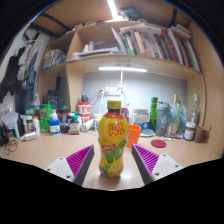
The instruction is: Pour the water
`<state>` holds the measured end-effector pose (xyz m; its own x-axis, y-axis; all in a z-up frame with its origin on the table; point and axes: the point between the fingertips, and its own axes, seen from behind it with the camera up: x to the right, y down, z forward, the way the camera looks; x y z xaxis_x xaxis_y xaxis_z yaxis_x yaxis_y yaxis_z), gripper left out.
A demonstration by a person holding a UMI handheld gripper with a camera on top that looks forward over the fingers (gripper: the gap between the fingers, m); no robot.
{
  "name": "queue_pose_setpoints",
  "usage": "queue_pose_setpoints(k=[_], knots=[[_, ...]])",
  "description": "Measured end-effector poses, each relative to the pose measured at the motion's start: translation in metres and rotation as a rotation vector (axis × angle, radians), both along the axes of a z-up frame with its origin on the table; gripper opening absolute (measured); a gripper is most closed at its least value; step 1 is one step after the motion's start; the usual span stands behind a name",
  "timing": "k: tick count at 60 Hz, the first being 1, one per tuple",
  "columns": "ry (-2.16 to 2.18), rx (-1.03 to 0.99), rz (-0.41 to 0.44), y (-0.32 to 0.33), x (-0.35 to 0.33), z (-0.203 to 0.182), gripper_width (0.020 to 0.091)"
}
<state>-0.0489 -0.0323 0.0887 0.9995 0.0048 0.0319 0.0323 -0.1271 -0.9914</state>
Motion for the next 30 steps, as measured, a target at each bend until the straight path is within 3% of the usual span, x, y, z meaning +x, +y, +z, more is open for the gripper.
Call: queue_pose_setpoints(k=[10,14,19,23,25,26,30], knots=[[0.018,0.016,0.021,0.047,-0.001,-0.008,0.0818],[0.027,0.0,0.003,0.057,0.003,-0.012,0.0501],[0.058,-0.006,-0.046,0.064,0.014,-0.013,0.0444],[0.09,-0.013,-0.017,0.066,0.008,-0.014,0.0392],[0.088,-0.014,-0.009,0.067,0.007,-0.014,0.0399],[0.083,-0.014,-0.004,0.069,0.007,-0.014,0.036],[0.083,-0.021,0.017,0.072,0.002,-0.015,0.0359]])
